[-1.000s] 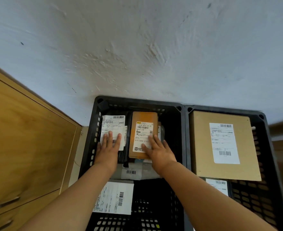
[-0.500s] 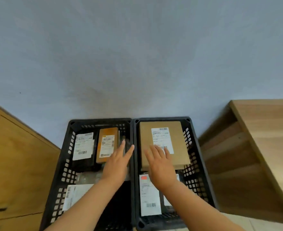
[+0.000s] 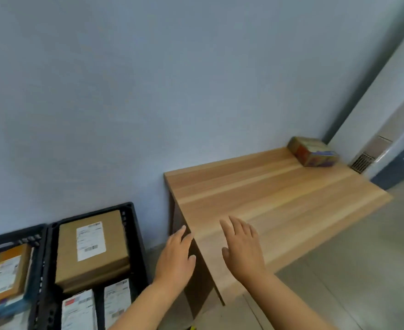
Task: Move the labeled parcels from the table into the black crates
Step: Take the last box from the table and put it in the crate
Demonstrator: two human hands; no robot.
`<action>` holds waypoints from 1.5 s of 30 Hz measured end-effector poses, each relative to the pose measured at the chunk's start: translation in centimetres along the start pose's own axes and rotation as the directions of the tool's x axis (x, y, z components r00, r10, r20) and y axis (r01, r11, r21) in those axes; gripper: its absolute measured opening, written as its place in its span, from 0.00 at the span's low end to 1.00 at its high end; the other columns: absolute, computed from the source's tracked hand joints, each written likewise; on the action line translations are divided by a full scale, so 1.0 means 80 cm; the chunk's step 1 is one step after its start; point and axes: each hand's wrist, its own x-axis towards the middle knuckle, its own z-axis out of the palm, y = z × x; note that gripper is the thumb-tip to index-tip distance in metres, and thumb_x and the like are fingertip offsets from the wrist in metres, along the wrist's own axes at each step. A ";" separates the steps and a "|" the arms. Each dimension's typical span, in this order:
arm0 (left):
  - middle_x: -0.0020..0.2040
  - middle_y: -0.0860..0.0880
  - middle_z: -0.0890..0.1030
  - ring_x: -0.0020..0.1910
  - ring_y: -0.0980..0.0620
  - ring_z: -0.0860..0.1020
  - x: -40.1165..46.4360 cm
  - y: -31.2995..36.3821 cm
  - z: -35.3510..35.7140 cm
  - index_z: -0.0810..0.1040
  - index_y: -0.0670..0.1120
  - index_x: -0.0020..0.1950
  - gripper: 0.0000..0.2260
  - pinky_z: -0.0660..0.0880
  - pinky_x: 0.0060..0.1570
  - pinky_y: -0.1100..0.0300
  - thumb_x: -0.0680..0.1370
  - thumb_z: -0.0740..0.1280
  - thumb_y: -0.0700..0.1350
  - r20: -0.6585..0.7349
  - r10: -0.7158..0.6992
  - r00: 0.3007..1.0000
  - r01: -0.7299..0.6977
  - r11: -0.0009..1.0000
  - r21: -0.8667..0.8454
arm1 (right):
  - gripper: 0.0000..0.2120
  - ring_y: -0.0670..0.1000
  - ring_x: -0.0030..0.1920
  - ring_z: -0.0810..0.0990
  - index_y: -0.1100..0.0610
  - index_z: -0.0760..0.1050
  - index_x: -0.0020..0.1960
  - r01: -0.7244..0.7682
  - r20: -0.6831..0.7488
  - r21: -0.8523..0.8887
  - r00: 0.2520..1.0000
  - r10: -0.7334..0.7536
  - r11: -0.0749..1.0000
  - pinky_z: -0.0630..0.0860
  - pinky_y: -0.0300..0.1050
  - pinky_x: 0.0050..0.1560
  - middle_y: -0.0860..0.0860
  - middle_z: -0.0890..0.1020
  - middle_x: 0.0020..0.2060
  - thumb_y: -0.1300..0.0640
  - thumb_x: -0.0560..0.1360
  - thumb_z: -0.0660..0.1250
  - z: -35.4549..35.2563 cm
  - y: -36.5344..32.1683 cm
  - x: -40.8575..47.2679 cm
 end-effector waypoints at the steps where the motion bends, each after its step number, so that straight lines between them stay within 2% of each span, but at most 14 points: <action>1: 0.77 0.54 0.54 0.75 0.54 0.52 0.007 0.025 0.006 0.59 0.53 0.75 0.25 0.58 0.71 0.60 0.80 0.61 0.45 0.012 0.029 1.000 -0.029 1.000 0.002 | 0.31 0.54 0.76 0.54 0.51 0.54 0.76 -0.025 -0.020 0.014 0.999 0.025 1.000 0.49 0.52 0.75 0.52 0.57 0.76 0.55 0.77 0.63 -0.011 0.029 -0.007; 4: 0.76 0.51 0.56 0.74 0.52 0.56 0.036 0.083 0.019 0.61 0.51 0.75 0.24 0.61 0.68 0.60 0.79 0.61 0.44 0.053 0.091 0.994 -0.092 0.995 0.027 | 0.31 0.53 0.77 0.50 0.51 0.49 0.77 -0.091 -0.023 0.010 0.996 0.091 0.996 0.47 0.51 0.75 0.52 0.52 0.77 0.54 0.79 0.59 -0.038 0.105 -0.022; 8: 0.77 0.49 0.55 0.75 0.49 0.54 0.083 0.136 0.043 0.61 0.51 0.75 0.24 0.60 0.69 0.57 0.79 0.61 0.43 0.083 0.115 0.990 -0.119 0.992 0.048 | 0.31 0.56 0.74 0.59 0.53 0.57 0.76 -0.167 -0.043 0.011 0.985 0.167 0.986 0.54 0.52 0.73 0.54 0.60 0.75 0.55 0.76 0.64 -0.050 0.183 -0.029; 12: 0.77 0.50 0.56 0.75 0.49 0.55 0.128 0.177 0.083 0.63 0.51 0.74 0.23 0.63 0.68 0.56 0.79 0.61 0.44 0.120 0.128 0.984 -0.135 0.989 0.055 | 0.31 0.53 0.76 0.54 0.51 0.51 0.77 -0.203 0.033 -0.021 0.978 0.204 0.979 0.49 0.50 0.75 0.52 0.54 0.76 0.53 0.78 0.60 -0.048 0.250 -0.017; 15: 0.77 0.50 0.57 0.75 0.49 0.56 0.166 0.202 0.119 0.64 0.51 0.74 0.23 0.63 0.67 0.56 0.78 0.61 0.44 0.143 0.109 0.984 -0.119 0.991 0.063 | 0.30 0.53 0.75 0.54 0.50 0.51 0.76 -0.215 0.054 -0.024 0.975 0.216 0.976 0.49 0.50 0.75 0.52 0.55 0.76 0.53 0.78 0.60 -0.043 0.299 0.008; 19: 0.76 0.49 0.59 0.75 0.49 0.57 0.233 0.242 0.168 0.64 0.51 0.74 0.23 0.62 0.69 0.55 0.79 0.62 0.47 0.165 0.084 0.983 -0.088 0.996 0.020 | 0.28 0.52 0.75 0.55 0.50 0.56 0.75 -0.197 0.101 -0.039 0.975 0.200 0.980 0.49 0.49 0.74 0.52 0.57 0.76 0.54 0.78 0.60 -0.035 0.366 0.059; 24: 0.75 0.49 0.60 0.74 0.49 0.59 0.331 0.301 0.206 0.64 0.50 0.74 0.23 0.63 0.67 0.56 0.78 0.62 0.49 0.163 0.069 0.984 -0.062 0.997 -0.046 | 0.26 0.51 0.75 0.54 0.50 0.56 0.75 -0.159 0.147 -0.064 0.975 0.167 0.985 0.49 0.49 0.74 0.50 0.55 0.76 0.55 0.79 0.58 -0.036 0.452 0.143; 31: 0.73 0.51 0.64 0.71 0.51 0.63 0.434 0.350 0.237 0.66 0.50 0.73 0.23 0.64 0.64 0.59 0.77 0.63 0.49 0.147 0.051 0.988 -0.038 0.995 -0.095 | 0.27 0.52 0.75 0.54 0.49 0.56 0.75 -0.185 0.192 -0.039 0.963 0.189 0.982 0.49 0.48 0.75 0.51 0.56 0.76 0.55 0.78 0.59 -0.025 0.546 0.234; 40: 0.76 0.51 0.60 0.74 0.51 0.59 0.517 0.398 0.288 0.64 0.51 0.74 0.25 0.62 0.68 0.58 0.78 0.63 0.51 0.190 0.003 0.982 0.009 0.998 -0.058 | 0.28 0.51 0.74 0.57 0.49 0.57 0.75 -0.197 0.239 0.029 0.953 0.184 0.980 0.54 0.46 0.72 0.50 0.58 0.75 0.54 0.77 0.60 0.014 0.649 0.323; 45: 0.74 0.50 0.63 0.72 0.50 0.63 0.575 0.438 0.326 0.66 0.50 0.73 0.24 0.64 0.67 0.59 0.77 0.63 0.51 0.183 -0.051 0.982 0.050 0.999 0.011 | 0.28 0.50 0.74 0.58 0.49 0.59 0.75 -0.152 0.246 0.093 0.961 0.125 0.984 0.55 0.45 0.71 0.50 0.60 0.74 0.54 0.77 0.61 0.033 0.733 0.382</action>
